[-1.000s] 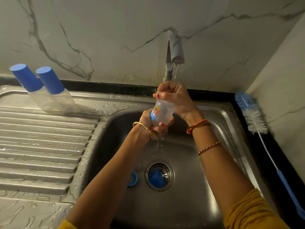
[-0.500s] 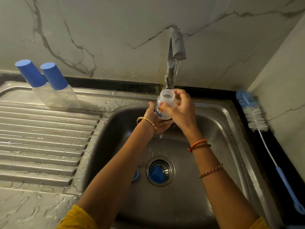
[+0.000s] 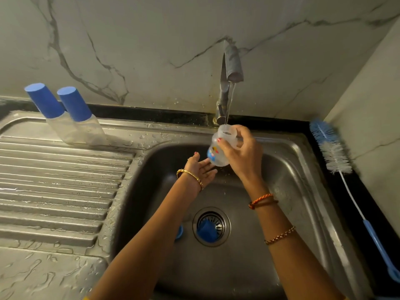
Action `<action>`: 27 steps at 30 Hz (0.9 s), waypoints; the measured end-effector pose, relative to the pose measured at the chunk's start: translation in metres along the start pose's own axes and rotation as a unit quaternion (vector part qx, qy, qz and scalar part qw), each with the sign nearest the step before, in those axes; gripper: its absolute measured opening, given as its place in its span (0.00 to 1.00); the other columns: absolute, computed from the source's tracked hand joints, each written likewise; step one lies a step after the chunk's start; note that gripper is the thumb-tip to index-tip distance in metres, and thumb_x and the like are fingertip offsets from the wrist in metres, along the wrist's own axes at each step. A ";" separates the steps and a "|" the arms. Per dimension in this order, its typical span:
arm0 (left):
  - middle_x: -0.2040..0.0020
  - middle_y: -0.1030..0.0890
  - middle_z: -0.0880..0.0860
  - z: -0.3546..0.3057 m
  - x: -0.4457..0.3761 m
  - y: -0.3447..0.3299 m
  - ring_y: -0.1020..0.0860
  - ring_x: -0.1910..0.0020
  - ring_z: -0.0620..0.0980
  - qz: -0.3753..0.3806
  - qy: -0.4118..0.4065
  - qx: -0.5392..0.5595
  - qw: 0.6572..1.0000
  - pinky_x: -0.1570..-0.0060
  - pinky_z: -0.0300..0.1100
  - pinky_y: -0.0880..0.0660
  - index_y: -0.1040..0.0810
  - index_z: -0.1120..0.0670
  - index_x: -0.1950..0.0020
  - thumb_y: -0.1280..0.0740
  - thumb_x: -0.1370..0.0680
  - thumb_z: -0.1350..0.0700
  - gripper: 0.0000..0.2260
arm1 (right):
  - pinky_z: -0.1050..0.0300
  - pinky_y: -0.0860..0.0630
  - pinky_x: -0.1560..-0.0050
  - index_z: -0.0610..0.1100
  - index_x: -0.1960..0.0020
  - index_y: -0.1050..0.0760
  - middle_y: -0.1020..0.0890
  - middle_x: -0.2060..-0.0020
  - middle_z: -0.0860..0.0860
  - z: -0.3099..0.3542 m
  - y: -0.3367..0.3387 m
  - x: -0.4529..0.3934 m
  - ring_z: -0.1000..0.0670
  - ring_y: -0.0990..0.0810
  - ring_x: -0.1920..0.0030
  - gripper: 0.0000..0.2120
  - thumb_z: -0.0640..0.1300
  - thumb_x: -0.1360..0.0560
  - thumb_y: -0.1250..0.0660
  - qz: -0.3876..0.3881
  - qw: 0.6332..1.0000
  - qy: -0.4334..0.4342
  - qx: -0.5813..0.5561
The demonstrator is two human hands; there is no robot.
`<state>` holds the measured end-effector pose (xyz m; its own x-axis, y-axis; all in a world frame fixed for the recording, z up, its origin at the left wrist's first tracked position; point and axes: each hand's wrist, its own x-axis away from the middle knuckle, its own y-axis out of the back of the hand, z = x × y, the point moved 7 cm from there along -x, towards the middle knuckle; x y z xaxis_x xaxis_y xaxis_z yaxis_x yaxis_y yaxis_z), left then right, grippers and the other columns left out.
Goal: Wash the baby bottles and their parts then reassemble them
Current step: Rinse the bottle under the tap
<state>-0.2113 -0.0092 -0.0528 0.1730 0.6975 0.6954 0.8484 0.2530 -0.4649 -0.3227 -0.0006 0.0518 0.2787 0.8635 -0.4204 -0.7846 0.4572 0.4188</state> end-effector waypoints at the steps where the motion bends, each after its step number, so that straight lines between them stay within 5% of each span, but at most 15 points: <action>1: 0.39 0.25 0.61 0.001 -0.001 0.001 0.29 0.35 0.57 0.001 0.000 0.004 1.000 0.40 0.45 0.32 0.30 0.65 0.36 0.50 0.18 0.45 0.25 | 0.64 0.26 0.61 0.38 0.42 0.25 0.20 0.50 0.46 0.004 0.000 -0.002 0.52 0.23 0.54 0.18 0.45 0.29 0.29 0.016 1.000 0.006 0.009; 6: 0.48 0.22 0.60 0.004 0.000 0.003 0.28 0.37 0.58 0.013 -0.003 0.028 1.000 0.43 0.45 0.32 0.27 0.65 0.41 0.49 0.18 0.46 0.23 | 0.69 0.28 0.65 0.38 0.46 0.22 0.19 0.55 0.47 0.014 0.014 -0.007 0.54 0.23 0.58 0.15 0.46 0.28 0.29 0.003 0.999 0.031 0.018; 11: 0.35 0.27 0.61 0.005 0.006 -0.002 0.30 0.34 0.57 0.028 -0.003 0.046 0.999 0.41 0.45 0.32 0.31 0.65 0.34 0.49 0.18 0.47 0.24 | 0.59 0.25 0.61 0.39 0.44 0.23 0.18 0.52 0.44 0.017 0.004 -0.006 0.48 0.21 0.55 0.19 0.50 0.29 0.29 0.010 0.999 0.032 0.038; 13: 0.35 0.26 0.59 0.006 0.009 -0.008 0.30 0.34 0.54 0.050 0.003 0.077 0.996 0.40 0.43 0.33 0.32 0.63 0.33 0.49 0.18 0.47 0.23 | 0.62 0.25 0.60 0.38 0.43 0.24 0.18 0.51 0.44 0.018 -0.004 -0.002 0.50 0.21 0.54 0.20 0.50 0.29 0.30 0.017 0.998 0.026 0.046; 16: 0.52 0.22 0.58 -0.001 0.010 -0.008 0.23 0.50 0.53 0.083 -0.034 0.073 0.993 0.47 0.44 0.30 0.27 0.62 0.42 0.47 0.19 0.46 0.20 | 0.64 0.24 0.62 0.38 0.46 0.22 0.19 0.55 0.46 0.012 -0.003 0.000 0.51 0.21 0.57 0.16 0.48 0.27 0.31 -0.017 1.000 -0.009 0.020; 18: 0.61 0.21 0.56 -0.008 0.010 -0.014 0.21 0.62 0.49 0.119 -0.079 0.109 0.984 0.58 0.40 0.25 0.27 0.60 0.48 0.45 0.19 0.49 0.15 | 0.50 0.20 0.57 0.39 0.53 0.21 0.18 0.57 0.43 -0.006 -0.008 0.000 0.47 0.19 0.57 0.13 0.49 0.27 0.32 0.009 0.995 -0.094 -0.036; 20: 0.60 0.20 0.51 -0.023 0.013 -0.020 0.20 0.64 0.43 0.117 -0.195 0.027 0.973 0.65 0.34 0.24 0.27 0.59 0.47 0.42 0.19 0.57 0.08 | 0.48 0.19 0.56 0.43 0.56 0.23 0.18 0.55 0.41 -0.032 -0.014 0.007 0.45 0.19 0.55 0.08 0.49 0.26 0.33 0.023 0.942 -0.268 -0.198; 23: 0.40 0.32 0.54 -0.046 0.026 -0.044 0.27 0.45 0.50 0.096 -0.391 -0.271 0.874 0.52 0.40 0.22 0.32 0.53 0.38 0.34 0.24 0.58 0.15 | 0.56 0.20 0.64 0.43 0.51 0.26 0.18 0.60 0.43 -0.053 -0.030 0.028 0.47 0.18 0.61 0.09 0.49 0.24 0.36 0.024 0.766 -0.476 -0.431; 27: 0.33 0.39 0.58 -0.053 0.019 -0.070 0.33 0.37 0.59 0.045 -0.380 -0.571 0.726 0.40 0.53 0.27 0.38 0.55 0.31 0.32 0.25 0.53 0.26 | 0.50 0.19 0.65 0.37 0.44 0.27 0.17 0.60 0.39 -0.066 -0.042 0.040 0.42 0.17 0.60 0.14 0.46 0.24 0.35 -0.005 0.614 -0.507 -0.605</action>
<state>-0.2414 -0.0487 0.0223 0.2947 0.9555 -0.0155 0.7880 -0.2337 0.5696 -0.3157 0.0005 -0.0359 0.0066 0.8311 0.5561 -0.4464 0.5001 -0.7421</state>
